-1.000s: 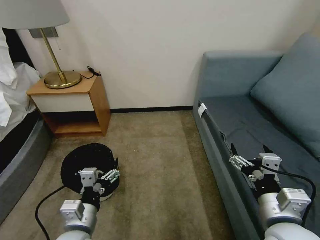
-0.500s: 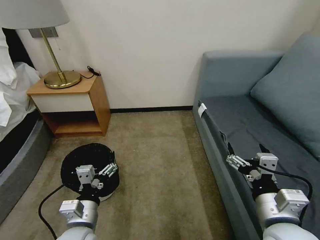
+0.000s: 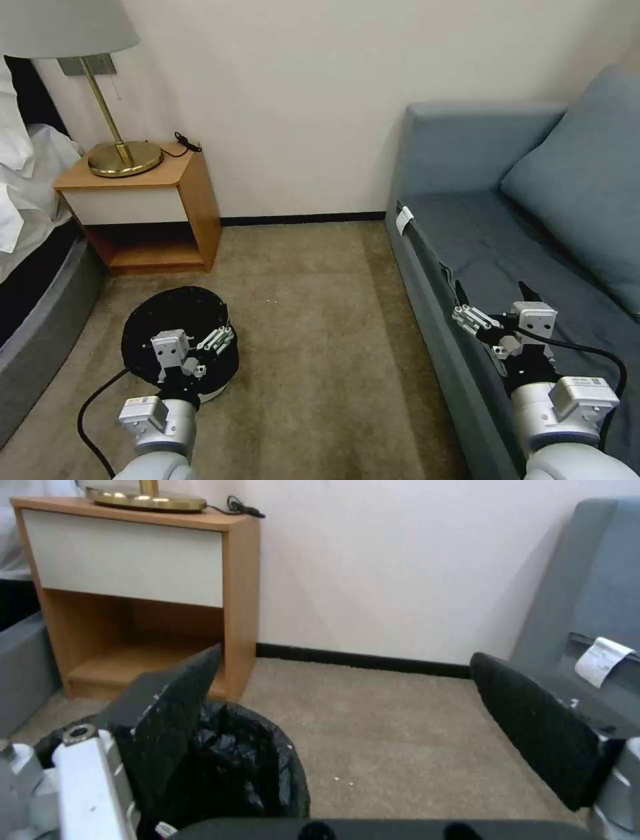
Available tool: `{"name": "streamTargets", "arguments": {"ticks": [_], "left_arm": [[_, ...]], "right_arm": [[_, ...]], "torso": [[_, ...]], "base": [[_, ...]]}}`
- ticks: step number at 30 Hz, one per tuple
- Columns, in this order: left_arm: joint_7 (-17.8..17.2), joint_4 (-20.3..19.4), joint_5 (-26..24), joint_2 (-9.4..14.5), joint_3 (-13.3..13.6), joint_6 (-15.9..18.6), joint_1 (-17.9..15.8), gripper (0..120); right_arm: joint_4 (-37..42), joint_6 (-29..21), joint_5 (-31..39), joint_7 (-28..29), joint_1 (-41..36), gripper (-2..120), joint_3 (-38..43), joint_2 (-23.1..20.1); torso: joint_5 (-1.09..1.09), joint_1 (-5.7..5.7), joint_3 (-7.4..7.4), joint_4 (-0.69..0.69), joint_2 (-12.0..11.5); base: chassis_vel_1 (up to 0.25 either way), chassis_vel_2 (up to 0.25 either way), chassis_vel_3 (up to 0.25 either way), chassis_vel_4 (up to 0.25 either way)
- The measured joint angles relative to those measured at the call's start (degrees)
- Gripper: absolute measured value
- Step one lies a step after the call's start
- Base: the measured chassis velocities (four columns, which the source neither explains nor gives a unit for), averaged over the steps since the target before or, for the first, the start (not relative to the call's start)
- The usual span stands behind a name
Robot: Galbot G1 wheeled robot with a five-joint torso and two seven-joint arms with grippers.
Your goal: Pick up the trash bin, then pick up the garbage on the floor and place it into the trash bin.
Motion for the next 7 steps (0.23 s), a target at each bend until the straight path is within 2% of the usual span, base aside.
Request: {"name": "streamTargets", "arguments": {"ticks": [7], "left_arm": [[-0.01, -0.03, 0.03, 0.02, -0.03, 0.05, 0.0, 100]], "right_arm": [[0.0, 0.0, 0.0, 0.0, 0.01, 100, 0.03, -0.02]], "torso": [[0.0, 0.0, 0.0, 0.0, 0.0]], "base": [[0.0, 0.0, 0.0, 0.0]]}}
